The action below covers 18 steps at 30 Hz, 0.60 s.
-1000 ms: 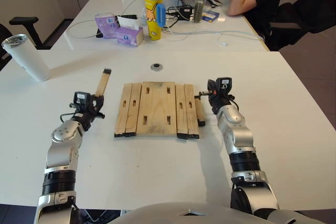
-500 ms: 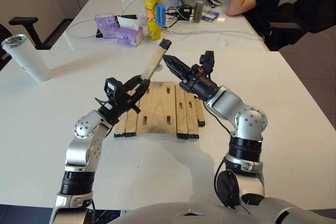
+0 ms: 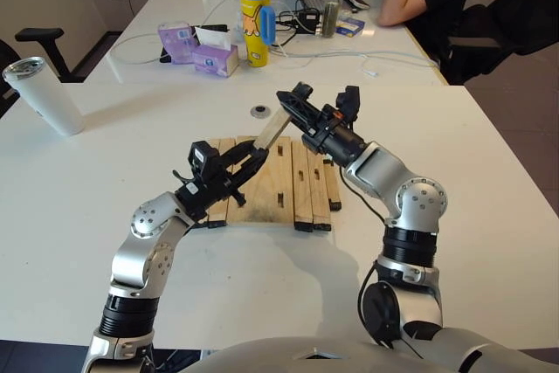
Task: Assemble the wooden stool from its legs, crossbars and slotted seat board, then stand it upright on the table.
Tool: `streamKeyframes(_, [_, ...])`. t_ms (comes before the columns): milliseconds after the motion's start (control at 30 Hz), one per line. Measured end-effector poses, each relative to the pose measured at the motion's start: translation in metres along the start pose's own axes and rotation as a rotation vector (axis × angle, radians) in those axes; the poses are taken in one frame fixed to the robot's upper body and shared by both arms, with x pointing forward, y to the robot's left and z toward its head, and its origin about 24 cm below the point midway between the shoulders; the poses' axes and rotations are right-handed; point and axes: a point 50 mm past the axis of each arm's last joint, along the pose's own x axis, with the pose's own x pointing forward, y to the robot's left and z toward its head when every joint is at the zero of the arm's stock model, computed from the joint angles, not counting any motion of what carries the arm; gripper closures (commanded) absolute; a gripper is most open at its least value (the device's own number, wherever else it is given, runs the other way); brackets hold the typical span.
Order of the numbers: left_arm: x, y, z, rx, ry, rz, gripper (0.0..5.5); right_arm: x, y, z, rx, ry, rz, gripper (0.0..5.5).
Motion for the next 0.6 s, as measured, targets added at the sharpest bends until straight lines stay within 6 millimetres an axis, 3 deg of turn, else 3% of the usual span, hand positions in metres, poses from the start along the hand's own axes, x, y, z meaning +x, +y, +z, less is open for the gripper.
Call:
streamKeyframes(133, [-0.001, 0.002, -0.002, 0.067, 0.015, 0.013, 4.17, -0.001, -0.004, 0.003, -0.012, 0.001, -0.029, 4.98])
streamKeyframes(433, [0.001, 0.004, -0.006, 0.165, 0.018, 0.026, 4.17, -0.001, -0.006, 0.004, -0.024, 0.001, -0.052, 5.05])
streamKeyframes(600, [-0.002, 0.008, -0.012, 0.148, 0.049, 0.074, 3.30, 0.002, 0.001, 0.010, -0.051, -0.030, -0.026, 5.07])
